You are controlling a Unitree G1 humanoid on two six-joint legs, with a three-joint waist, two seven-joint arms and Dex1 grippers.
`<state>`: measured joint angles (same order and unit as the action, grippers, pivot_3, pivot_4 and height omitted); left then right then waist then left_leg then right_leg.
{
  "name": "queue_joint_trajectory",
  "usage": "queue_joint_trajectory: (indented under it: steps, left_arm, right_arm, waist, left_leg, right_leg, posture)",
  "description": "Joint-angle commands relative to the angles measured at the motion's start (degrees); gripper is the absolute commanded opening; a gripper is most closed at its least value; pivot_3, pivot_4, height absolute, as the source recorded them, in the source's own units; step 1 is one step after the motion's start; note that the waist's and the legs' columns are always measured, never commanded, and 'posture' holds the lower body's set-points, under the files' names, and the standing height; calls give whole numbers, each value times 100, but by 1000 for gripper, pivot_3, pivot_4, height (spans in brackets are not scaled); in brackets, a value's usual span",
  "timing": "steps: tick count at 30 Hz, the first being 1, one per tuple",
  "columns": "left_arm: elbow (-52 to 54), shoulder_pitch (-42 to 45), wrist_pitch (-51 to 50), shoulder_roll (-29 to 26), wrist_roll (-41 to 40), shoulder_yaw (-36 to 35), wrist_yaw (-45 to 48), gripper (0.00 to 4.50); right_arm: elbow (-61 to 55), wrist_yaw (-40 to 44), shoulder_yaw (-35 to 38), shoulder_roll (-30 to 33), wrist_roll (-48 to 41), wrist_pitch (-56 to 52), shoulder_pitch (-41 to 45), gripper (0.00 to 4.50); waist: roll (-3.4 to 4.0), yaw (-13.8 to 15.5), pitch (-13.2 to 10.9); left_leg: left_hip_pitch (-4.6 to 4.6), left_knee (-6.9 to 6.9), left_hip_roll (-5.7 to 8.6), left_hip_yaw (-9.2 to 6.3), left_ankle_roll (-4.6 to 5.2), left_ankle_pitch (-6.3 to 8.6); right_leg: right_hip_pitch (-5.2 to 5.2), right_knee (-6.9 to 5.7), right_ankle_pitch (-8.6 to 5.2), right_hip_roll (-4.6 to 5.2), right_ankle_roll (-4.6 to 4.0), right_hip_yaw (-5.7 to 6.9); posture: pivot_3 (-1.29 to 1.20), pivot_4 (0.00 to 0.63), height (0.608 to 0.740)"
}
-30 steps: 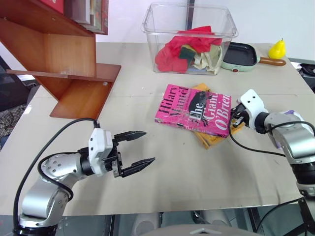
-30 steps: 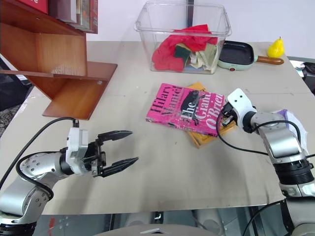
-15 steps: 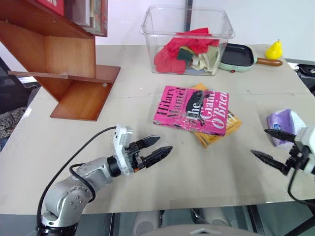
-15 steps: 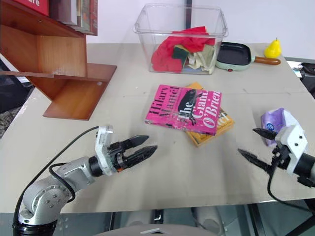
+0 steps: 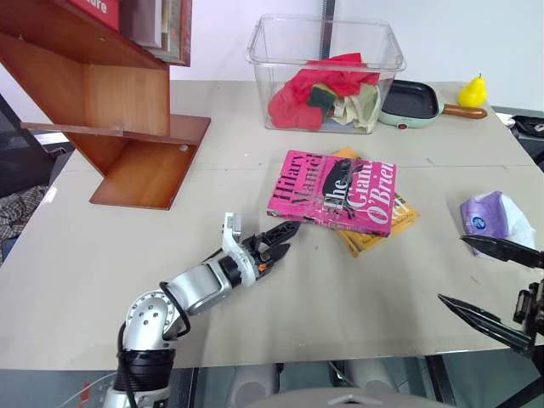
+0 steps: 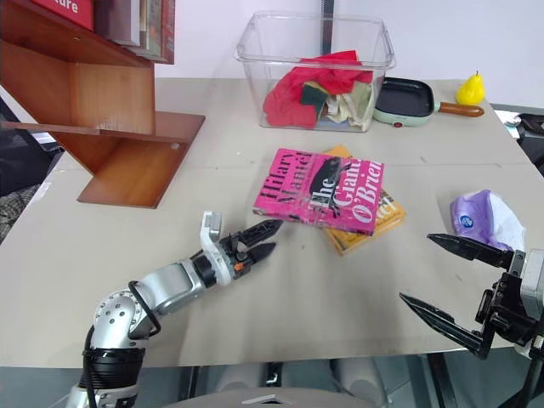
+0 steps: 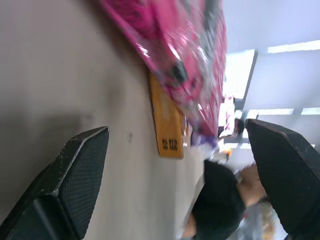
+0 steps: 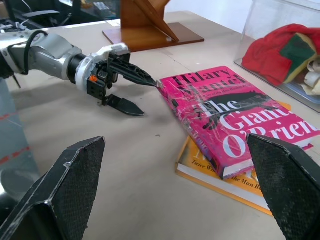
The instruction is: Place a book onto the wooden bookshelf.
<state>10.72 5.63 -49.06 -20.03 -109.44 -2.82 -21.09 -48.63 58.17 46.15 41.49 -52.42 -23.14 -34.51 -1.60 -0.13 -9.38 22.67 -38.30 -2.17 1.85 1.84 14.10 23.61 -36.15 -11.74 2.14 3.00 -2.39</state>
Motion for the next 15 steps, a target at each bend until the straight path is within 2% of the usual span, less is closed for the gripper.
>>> queue_joint_trajectory:
  steps: [1, 9, 15]
  left_arm:
    - [-289, 352, 237, 382, -356, 36, -457, 4500]
    - [-1003, 1148, 532, 1121, -192, 61, -991, 4500]
    - [-1611, 1679, 783, 1758, 461, -7, -964, 4500]
  right_arm:
    - [-222, -121, 141, -57, -61, 126, -77, 4483]
    - [-373, -316, 190, -53, -56, 158, -226, 4483]
    - [-337, -311, 273, -5, 40, 191, -313, 4483]
  waist:
    - [2, 55, 2]
    - [3, 126, 10]
    - [2, 118, 9]
  left_leg:
    - [3, 0, 3, 0, 0, 0]
    - [15, -2, 19, 18, 0, 0]
    - [22, -1, 32, 13, 0, 0]
  right_leg:
    - [0, 4, 0, 0, 0, 0]
    - [-3, 20, 1, -2, 0, 1]
    - [-3, 27, 1, -2, -1, 2]
  posture:
    - [0, 150, 740]
    - [0, 150, 740]
    - [0, 150, 740]
